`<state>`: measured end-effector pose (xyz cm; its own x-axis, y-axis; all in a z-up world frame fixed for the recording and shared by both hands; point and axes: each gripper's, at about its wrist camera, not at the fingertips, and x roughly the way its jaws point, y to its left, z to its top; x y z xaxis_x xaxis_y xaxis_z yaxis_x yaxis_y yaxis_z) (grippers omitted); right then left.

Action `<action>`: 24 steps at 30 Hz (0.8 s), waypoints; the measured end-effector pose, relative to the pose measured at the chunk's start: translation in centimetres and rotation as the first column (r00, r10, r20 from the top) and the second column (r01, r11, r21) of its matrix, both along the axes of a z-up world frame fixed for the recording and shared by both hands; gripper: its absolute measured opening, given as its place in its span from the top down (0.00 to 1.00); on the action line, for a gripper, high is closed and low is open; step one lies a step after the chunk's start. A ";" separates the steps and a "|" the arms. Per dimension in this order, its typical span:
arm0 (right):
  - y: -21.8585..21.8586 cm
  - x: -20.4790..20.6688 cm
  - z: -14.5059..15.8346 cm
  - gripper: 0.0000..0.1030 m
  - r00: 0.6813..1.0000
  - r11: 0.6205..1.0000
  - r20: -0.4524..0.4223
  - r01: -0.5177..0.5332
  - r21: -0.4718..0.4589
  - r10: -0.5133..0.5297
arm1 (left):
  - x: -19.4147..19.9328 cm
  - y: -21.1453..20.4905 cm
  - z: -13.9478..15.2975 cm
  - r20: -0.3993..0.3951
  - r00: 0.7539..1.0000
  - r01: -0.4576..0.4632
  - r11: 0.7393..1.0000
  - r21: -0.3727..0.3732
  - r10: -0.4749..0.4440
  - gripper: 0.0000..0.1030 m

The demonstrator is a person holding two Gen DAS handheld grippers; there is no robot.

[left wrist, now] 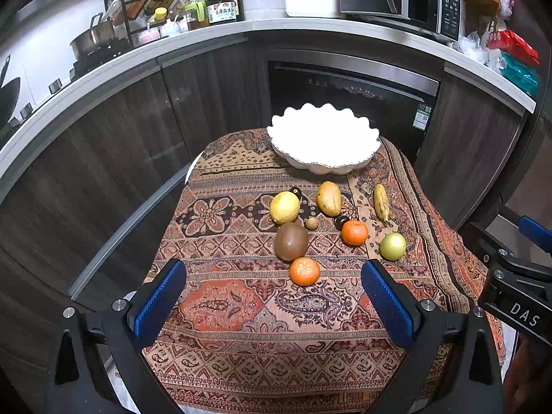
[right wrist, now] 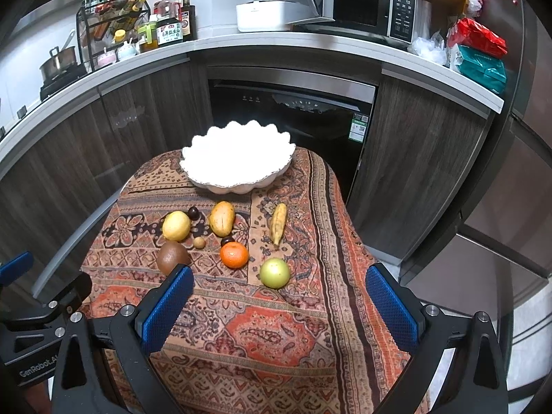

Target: Organize fruits

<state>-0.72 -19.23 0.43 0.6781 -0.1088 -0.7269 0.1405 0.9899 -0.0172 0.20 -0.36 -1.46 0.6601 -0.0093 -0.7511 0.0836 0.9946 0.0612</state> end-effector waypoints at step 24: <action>0.0 -0.1 -0.1 0.02 1.000 1.000 0.000 0.000 0.002 0.000 | -0.2 0.0 0.1 -0.005 1.000 0.001 1.000 -0.002 -0.001 0.00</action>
<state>-0.78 -19.20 0.36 0.6783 -0.1075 -0.7269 0.1406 0.9899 -0.0152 0.01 -0.39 -1.37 0.6565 -0.0119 -0.7542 0.0852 0.9946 0.0585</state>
